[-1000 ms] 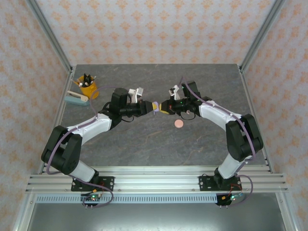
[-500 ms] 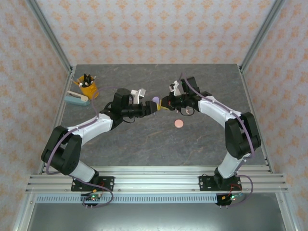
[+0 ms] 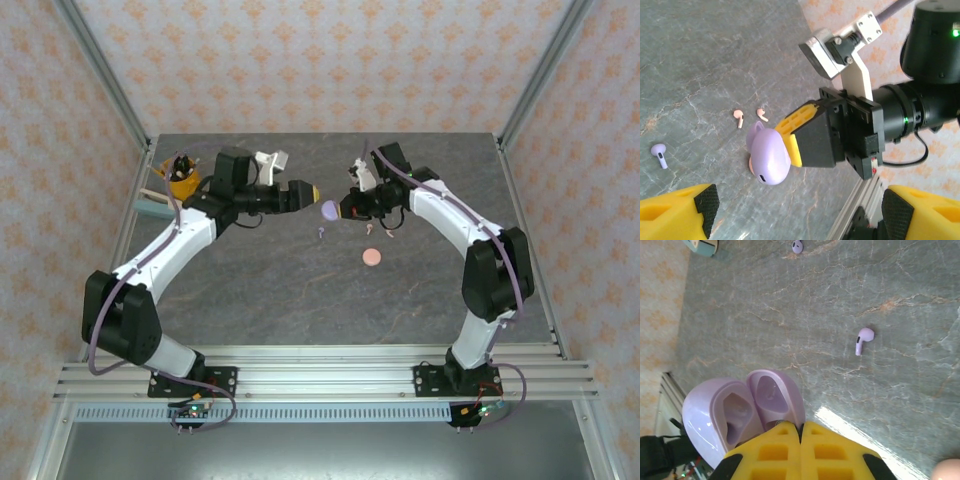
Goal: Insert the wireless bluetooth earbuds into the charging case
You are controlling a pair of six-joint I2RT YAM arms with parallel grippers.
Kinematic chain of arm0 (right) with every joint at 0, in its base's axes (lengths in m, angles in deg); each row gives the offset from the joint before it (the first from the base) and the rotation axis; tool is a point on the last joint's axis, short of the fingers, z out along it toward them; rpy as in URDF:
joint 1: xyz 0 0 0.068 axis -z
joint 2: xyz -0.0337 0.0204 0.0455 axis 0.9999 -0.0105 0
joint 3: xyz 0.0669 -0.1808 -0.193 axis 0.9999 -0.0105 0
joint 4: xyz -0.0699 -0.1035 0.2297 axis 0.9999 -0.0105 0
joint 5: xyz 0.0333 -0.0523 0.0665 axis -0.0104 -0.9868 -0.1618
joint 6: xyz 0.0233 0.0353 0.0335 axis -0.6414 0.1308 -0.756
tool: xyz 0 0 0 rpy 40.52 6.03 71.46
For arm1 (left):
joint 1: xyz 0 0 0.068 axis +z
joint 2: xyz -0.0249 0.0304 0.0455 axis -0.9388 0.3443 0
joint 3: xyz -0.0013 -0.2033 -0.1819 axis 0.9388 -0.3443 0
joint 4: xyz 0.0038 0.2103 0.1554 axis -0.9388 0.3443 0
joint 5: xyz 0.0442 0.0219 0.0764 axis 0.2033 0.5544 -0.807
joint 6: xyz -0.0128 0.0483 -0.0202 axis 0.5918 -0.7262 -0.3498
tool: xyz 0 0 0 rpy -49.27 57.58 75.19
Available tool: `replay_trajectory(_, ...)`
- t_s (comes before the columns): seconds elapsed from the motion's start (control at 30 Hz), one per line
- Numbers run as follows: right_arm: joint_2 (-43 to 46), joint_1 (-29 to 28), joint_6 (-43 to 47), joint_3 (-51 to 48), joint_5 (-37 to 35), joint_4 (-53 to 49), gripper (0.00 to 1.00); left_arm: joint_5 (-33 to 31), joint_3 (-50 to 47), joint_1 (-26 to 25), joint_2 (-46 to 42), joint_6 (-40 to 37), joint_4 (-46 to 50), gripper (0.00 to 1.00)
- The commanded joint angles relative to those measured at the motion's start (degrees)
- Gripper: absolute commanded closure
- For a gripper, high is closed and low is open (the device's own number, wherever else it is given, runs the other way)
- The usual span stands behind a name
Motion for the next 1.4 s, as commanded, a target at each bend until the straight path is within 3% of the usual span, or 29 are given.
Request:
replay_trajectory(0.0, -1.51, 0.02, 9.03, 2.71, -2.12, -6.89, 1.00, 6.10, 6.81, 0.10, 4.69, -12.61, 16.96, 0.13)
replay_trajectory(0.17, -2.31, -0.29, 13.18, 4.75, -1.05, -8.91, 1.00, 10.09, 14.04, 0.11, 10.93, -21.54, 28.67, 0.13)
replay_trajectory(0.3, -2.66, -0.84, 14.37, 5.88, -0.88, -9.76, 1.00, 11.80, 17.02, 0.07, 14.75, -24.19, 31.90, 0.14)
replay_trajectory(0.6, -3.74, -3.17, 16.13, 8.30, -1.24, -11.88, 1.00, 15.00, 22.92, -1.15, 21.21, -29.13, 38.72, 0.27)
replay_trajectory(1.07, -5.07, -4.44, 17.11, 10.63, -1.94, -13.38, 1.00, 17.92, 24.75, -1.81, 25.23, -33.90, 44.12, 0.43)
replay_trajectory(1.37, -5.06, -4.58, 17.38, 10.94, -1.79, -13.96, 1.00, 18.11, 25.15, -1.95, 26.37, -34.33, 44.31, 0.47)
